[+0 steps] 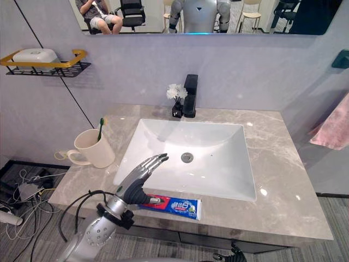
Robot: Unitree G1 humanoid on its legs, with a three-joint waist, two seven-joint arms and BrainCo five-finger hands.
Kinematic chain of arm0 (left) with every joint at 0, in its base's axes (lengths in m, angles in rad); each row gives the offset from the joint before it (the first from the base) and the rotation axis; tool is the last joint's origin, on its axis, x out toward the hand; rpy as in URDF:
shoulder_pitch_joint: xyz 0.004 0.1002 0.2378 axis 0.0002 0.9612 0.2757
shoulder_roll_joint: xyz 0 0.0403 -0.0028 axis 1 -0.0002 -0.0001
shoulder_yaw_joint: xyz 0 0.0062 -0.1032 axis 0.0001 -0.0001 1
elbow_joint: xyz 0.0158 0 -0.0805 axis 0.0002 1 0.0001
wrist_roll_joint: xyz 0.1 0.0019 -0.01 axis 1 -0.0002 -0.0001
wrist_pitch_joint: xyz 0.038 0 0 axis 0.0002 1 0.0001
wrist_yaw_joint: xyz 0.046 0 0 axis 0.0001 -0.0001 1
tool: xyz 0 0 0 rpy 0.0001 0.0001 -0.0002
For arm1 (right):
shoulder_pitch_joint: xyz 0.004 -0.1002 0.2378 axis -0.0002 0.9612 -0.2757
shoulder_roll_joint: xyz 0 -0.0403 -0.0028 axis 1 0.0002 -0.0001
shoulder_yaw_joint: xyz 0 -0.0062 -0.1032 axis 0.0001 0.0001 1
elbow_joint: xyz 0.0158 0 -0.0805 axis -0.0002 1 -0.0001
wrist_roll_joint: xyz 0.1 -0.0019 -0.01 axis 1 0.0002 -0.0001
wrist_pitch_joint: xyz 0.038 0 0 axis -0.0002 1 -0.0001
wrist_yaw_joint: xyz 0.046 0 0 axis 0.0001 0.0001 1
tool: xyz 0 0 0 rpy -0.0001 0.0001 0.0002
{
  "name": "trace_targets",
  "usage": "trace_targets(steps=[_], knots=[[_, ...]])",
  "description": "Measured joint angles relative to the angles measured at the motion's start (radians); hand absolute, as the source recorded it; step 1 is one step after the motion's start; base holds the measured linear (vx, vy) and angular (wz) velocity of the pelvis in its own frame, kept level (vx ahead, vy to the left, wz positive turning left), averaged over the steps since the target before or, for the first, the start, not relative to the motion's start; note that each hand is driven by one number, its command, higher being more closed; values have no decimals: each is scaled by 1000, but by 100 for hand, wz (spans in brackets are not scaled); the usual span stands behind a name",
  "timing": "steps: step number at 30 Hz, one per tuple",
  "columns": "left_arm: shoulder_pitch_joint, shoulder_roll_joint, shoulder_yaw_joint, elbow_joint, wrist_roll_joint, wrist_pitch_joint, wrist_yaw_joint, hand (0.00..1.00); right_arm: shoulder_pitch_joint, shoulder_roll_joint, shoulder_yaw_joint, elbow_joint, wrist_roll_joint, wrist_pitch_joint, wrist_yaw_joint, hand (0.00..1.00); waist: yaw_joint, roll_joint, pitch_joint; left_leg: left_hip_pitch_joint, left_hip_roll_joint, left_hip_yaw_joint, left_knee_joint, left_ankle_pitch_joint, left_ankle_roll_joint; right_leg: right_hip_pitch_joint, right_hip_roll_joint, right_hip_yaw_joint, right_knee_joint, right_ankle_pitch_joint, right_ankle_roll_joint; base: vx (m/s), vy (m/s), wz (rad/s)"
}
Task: Organize washtable
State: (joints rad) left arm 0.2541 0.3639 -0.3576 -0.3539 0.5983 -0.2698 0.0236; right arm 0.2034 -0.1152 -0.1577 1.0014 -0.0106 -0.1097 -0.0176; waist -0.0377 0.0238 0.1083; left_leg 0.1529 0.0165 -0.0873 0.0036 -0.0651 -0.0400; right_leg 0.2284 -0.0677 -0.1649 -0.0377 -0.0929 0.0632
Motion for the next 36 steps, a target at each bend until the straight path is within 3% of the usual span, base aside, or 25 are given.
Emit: trace_targets(steps=[31, 36], knots=[[79, -9, 13, 56, 44, -1, 0, 0, 0, 0, 11, 0, -12, 2, -1, 0, 3, -1, 0, 2, 1, 7, -29, 13, 2, -11, 0, 0, -3, 0, 0, 0, 0, 0], [79, -41, 19, 70, 54, 0, 4, 0, 0, 0, 10, 0, -13, 2, -1, 0, 3, -2, 0, 2, 1, 11, -33, 13, 2, -14, 0, 4, -3, 0, 1, 0, 0, 0]])
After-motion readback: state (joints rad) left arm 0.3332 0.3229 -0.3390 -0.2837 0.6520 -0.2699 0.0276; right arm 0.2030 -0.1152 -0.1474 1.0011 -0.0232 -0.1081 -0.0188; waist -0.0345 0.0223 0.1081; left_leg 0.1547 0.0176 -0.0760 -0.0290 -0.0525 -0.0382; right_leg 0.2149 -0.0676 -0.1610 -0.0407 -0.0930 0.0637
